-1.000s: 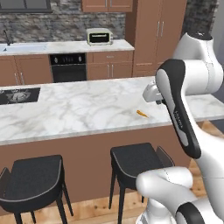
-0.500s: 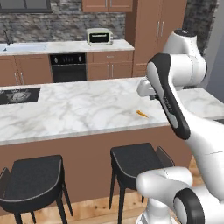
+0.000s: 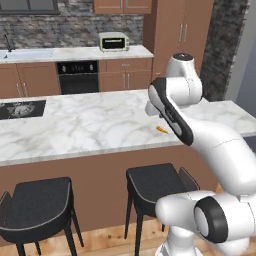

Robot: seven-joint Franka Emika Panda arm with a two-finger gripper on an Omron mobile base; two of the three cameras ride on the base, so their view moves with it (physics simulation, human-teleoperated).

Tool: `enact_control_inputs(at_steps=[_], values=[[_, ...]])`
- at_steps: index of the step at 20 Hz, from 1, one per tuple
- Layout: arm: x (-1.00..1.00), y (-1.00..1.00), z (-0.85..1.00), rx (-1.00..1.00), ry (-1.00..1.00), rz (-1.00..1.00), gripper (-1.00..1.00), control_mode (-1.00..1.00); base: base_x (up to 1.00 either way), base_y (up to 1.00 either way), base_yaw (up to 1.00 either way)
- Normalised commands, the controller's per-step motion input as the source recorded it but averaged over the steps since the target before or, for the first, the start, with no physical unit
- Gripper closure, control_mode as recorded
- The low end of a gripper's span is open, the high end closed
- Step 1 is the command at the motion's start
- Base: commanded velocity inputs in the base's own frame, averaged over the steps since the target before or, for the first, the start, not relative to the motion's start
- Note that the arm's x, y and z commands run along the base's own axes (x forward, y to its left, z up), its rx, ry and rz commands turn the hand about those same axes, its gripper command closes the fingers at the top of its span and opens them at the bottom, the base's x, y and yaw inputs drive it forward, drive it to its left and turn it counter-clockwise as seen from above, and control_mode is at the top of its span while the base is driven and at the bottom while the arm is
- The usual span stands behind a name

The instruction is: Open the fridge, remove the orange, squash, and shrimp, and place them on any counter.

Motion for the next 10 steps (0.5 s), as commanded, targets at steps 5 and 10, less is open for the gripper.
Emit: enact_control_inputs(at_steps=[5, 10], values=[[0.86, 0.00, -0.65, -0.05, 0.02, 0.00, 1.00, -1.00, 0.00, 0.00, 0.00], [0.80, 0.00, -0.57, 0.00, 0.02, 0.00, 1.00, -1.00, 0.00, 0.00, 0.00]])
